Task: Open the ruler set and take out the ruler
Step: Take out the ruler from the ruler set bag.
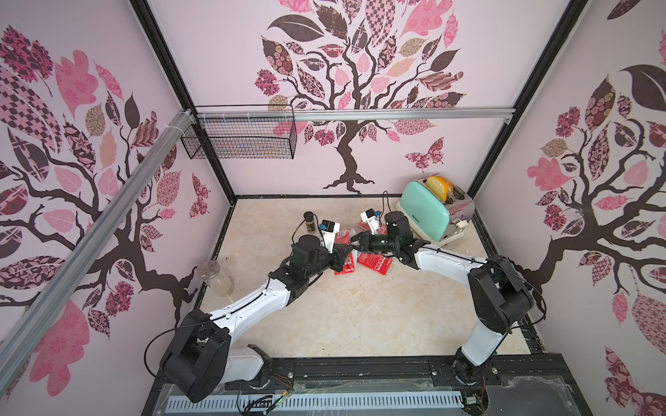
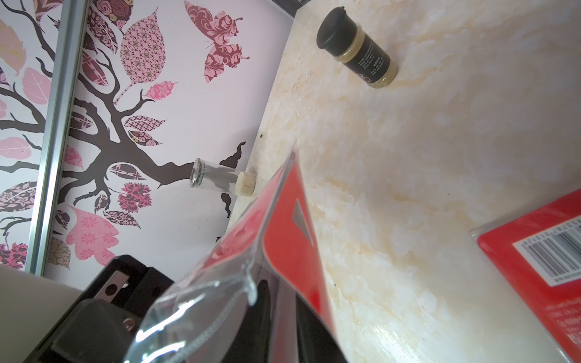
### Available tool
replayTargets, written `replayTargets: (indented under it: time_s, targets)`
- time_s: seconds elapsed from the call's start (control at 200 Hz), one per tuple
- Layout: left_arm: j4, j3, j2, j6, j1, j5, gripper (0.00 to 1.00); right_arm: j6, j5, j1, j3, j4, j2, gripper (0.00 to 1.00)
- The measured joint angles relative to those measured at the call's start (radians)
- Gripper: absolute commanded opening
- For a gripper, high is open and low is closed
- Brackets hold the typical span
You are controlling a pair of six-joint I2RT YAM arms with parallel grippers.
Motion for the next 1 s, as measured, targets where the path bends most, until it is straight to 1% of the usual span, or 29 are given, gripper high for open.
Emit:
replayTargets:
  time_s: [0.1, 0.285, 0.585, 0.78, 1.0]
  targets:
    - [-0.006, 0.000, 0.000, 0.010, -0.006, -0.010, 0.00, -0.002, 0.000, 0.004, 0.005, -0.011, 0.002, 0.19]
    - [-0.010, 0.002, 0.008, 0.022, -0.011, -0.030, 0.00, -0.010, 0.000, 0.006, 0.011, -0.028, 0.002, 0.10]
    - [-0.037, 0.014, 0.035, 0.036, -0.019, -0.109, 0.00, -0.023, 0.024, 0.008, 0.011, -0.067, 0.002, 0.03]
    - [-0.055, 0.029, 0.077, 0.043, -0.031, -0.174, 0.00, -0.040, 0.069, 0.009, 0.011, -0.113, -0.005, 0.01]
    - [-0.075, 0.042, 0.096, 0.056, -0.038, -0.230, 0.00, -0.079, 0.142, 0.009, 0.011, -0.169, -0.055, 0.01]
